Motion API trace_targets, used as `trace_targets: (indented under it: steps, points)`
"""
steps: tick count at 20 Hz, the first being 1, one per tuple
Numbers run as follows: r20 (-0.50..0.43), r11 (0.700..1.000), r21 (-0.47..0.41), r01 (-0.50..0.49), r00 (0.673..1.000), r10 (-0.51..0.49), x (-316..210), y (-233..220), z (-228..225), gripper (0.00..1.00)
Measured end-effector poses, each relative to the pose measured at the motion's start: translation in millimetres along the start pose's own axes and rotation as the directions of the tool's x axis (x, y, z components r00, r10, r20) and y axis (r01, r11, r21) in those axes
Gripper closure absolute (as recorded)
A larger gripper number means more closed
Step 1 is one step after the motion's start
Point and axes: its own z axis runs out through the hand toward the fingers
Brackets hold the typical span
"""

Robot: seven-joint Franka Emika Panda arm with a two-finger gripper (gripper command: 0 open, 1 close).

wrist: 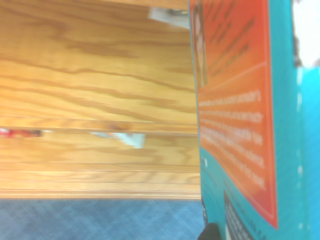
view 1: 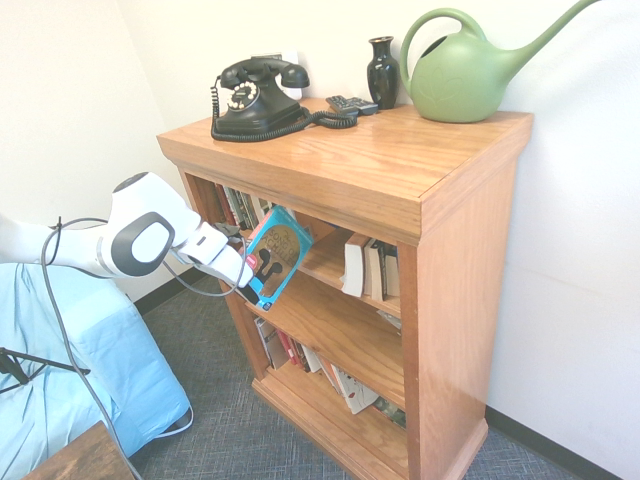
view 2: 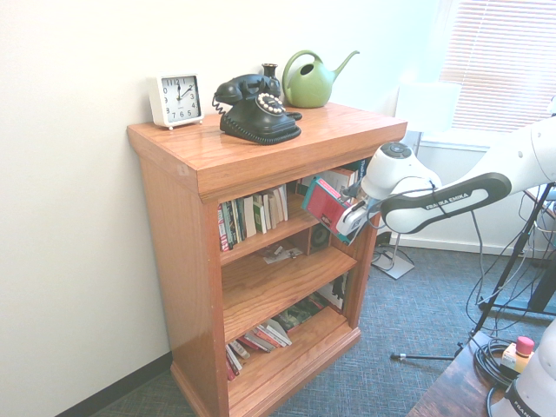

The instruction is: Organize the shelf

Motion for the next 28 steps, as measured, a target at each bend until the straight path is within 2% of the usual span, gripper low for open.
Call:
trace_targets:
  steps: [8, 13, 22, 28]
  points:
    - [0.033, 0.998, 0.063, -0.014, 0.999, 0.012, 20, -22, -1, 1.0]
    - [0.036, 0.998, 0.069, -0.006, 0.999, 0.003, 28, -33, 12, 1.0]
    - [-0.06, 0.993, 0.095, 0.068, 0.996, -0.063, 40, -43, 40, 1.0]
    - [-0.074, 0.992, 0.096, 0.088, 0.994, -0.081, 34, -49, 41, 1.0]
